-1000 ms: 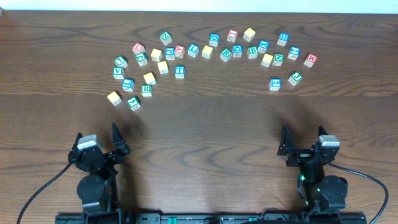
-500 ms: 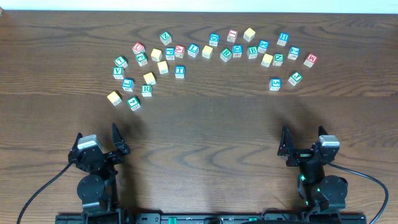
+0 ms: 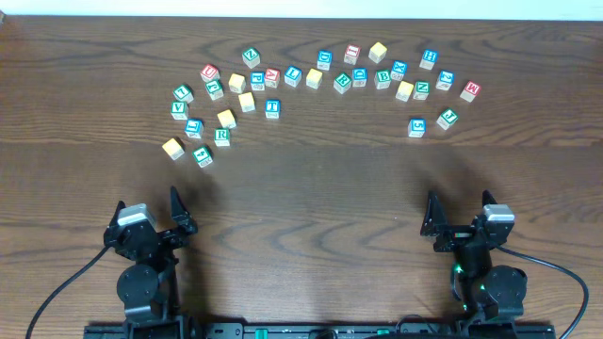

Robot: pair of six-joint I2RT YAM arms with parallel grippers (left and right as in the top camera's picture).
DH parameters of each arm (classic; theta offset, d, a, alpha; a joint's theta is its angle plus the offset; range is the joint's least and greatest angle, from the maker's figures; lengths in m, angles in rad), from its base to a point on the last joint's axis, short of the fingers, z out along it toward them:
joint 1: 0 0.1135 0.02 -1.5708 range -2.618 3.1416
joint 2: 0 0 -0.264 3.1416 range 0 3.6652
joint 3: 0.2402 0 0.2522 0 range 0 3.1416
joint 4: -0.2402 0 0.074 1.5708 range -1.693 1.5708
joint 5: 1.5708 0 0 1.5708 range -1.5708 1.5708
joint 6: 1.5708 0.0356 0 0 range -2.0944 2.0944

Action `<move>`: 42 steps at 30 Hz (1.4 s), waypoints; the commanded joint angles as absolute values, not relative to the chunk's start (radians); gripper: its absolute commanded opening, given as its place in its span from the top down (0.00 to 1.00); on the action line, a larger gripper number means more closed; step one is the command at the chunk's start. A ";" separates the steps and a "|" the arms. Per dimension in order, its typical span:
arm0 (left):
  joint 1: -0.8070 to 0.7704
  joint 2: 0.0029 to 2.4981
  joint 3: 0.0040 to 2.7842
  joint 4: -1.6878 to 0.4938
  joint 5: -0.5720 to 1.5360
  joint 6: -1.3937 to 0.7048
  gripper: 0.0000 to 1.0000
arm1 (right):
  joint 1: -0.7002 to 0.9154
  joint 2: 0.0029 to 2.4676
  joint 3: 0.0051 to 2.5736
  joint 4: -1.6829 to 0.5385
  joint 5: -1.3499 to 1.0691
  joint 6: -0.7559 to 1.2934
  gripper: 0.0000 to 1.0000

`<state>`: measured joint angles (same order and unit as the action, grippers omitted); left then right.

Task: Spell out ROBOT

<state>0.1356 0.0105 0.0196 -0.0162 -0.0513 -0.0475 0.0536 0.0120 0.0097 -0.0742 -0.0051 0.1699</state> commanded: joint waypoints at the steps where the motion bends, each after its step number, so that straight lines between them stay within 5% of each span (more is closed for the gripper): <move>1: 0.141 0.005 0.028 -0.036 -0.052 -0.034 0.07 | 0.048 0.006 0.006 -0.075 -0.010 0.156 0.01; 42: 0.141 0.101 0.236 0.073 0.030 -0.038 0.06 | 0.048 0.006 0.006 -0.075 -0.010 0.156 0.01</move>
